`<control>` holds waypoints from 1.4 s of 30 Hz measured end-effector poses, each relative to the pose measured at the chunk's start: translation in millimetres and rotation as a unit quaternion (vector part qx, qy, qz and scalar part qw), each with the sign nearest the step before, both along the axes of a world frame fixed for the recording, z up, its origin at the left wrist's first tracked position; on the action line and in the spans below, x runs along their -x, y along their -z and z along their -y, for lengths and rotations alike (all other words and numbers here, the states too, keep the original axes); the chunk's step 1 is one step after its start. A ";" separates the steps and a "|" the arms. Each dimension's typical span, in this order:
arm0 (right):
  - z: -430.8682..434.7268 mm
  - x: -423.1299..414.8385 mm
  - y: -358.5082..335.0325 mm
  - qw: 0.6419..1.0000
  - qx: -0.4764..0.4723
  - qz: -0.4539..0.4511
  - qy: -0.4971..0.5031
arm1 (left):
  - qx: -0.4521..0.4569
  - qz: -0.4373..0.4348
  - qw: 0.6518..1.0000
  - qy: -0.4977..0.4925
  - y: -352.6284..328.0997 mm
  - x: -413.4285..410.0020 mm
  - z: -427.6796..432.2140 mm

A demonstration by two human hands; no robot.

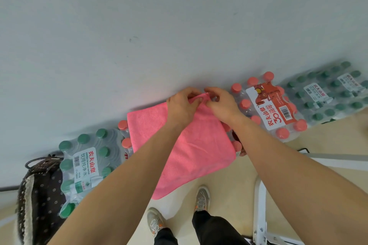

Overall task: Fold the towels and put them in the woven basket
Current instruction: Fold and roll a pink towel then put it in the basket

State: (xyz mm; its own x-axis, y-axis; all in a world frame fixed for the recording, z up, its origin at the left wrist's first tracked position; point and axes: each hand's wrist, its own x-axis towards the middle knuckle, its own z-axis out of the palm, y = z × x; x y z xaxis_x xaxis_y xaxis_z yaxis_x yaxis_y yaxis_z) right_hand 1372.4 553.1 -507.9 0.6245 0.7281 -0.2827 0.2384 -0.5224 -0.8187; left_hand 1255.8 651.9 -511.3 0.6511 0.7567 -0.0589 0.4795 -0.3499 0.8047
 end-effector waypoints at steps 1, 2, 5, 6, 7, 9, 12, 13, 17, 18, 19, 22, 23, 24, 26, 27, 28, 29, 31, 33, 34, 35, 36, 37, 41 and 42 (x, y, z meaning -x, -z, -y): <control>2.4 0.5 -2.0 1.000 -0.021 -0.004 -0.010 | 0.007 0.014 1.000 0.006 -2.4 2.3 0.6; 4.9 1.5 -4.5 0.999 -0.041 -0.010 -0.013 | 0.010 0.025 1.000 0.011 -5.5 4.9 1.8; 11.9 6.3 -14.0 0.994 -0.097 -0.039 0.004 | 0.020 0.048 0.999 0.003 -13.9 12.1 6.8; 14.3 8.6 -18.0 0.992 -0.115 -0.048 0.005 | 0.022 0.054 0.998 0.000 -16.7 14.6 8.9; 17.0 11.0 -22.1 0.990 -0.130 -0.059 0.006 | 0.022 0.058 0.998 0.000 -18.6 17.0 10.6; 21.9 15.8 -29.8 0.987 -0.145 -0.069 0.011 | 0.020 0.064 0.998 0.006 -22.3 21.6 13.5; 28.4 18.4 -31.3 0.987 -0.142 -0.072 0.030 | 0.021 0.069 0.997 0.009 -27.9 27.0 15.0; 30.0 18.7 -31.5 0.986 -0.141 -0.080 0.033 | 0.020 0.066 0.998 0.010 -29.5 28.1 15.1; 33.4 19.5 -37.2 0.986 -0.132 -0.098 0.038 | 0.027 0.059 0.998 0.024 -36.0 29.0 17.1; 33.6 19.7 -40.0 0.985 -0.132 -0.106 0.041 | 0.027 0.060 0.997 0.028 -37.3 28.7 17.7; 33.5 19.5 -42.3 0.983 -0.133 -0.116 0.046 | 0.022 0.061 0.997 0.032 -38.3 28.5 18.4; 32.7 18.1 -49.4 0.978 -0.135 -0.147 0.058 | 0.000 0.057 0.997 0.048 -41.6 27.5 20.7; 32.3 17.6 -52.1 0.977 -0.136 -0.155 0.057 | -0.006 0.055 0.997 0.054 -42.6 27.0 21.2; 32.0 16.8 -54.5 0.976 -0.136 -0.162 0.054 | -0.010 0.053 0.997 0.059 -44.3 26.4 21.6; 31.9 15.7 -59.4 0.976 -0.128 -0.172 0.044 | -0.016 0.045 0.997 0.061 -47.7 25.0 21.4; 31.9 15.5 -61.4 0.976 -0.124 -0.176 0.040 | -0.016 0.043 0.997 0.057 -50.0 24.2 21.1; 32.2 15.3 -63.3 0.975 -0.120 -0.181 0.037 | -0.016 0.041 0.998 0.050 -51.6 23.4 20.6; 32.3 15.5 -65.1 0.975 -0.119 -0.184 0.036 | -0.018 0.039 0.998 0.041 -53.5 22.7 20.2; 32.6 15.8 -68.4 0.974 -0.121 -0.187 0.034 | -0.025 0.037 0.999 0.029 -57.7 22.1 19.5; 33.2 15.6 -71.0 0.974 -0.124 -0.187 0.032 | -0.021 0.043 0.999 0.022 -60.7 21.6 18.2; 33.9 15.6 -72.0 0.973 -0.126 -0.188 0.033 | -0.017 0.047 0.999 0.020 -62.1 21.3 17.4; 34.6 16.4 -73.6 0.973 -0.128 -0.190 0.033 | -0.013 0.051 0.998 0.019 -63.7 21.1 16.9; 35.5 17.5 -75.7 0.973 -0.130 -0.189 0.031 | -0.011 0.055 0.998 0.018 -65.8 20.9 17.0; 36.3 19.2 -77.7 0.975 -0.131 -0.179 0.024 | -0.010 0.058 0.998 0.017 -68.4 20.8 17.4; 35.8 23.6 -83.4 0.987 -0.131 -0.097 -0.012 | 0.013 0.070 0.997 0.020 -77.6 25.1 18.9; 34.5 23.8 -85.3 0.987 -0.132 -0.095 -0.014 | 0.010 0.056 0.998 0.030 -77.8 27.8 17.8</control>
State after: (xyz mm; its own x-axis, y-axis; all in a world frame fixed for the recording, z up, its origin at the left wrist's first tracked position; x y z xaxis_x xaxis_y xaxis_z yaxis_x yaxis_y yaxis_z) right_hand 1348.7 518.6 -422.6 0.5581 0.8075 -0.1910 0.0794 -0.2811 -0.9564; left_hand 1228.0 634.2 -433.5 0.6981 0.7160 0.0031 0.3644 -0.3591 0.8593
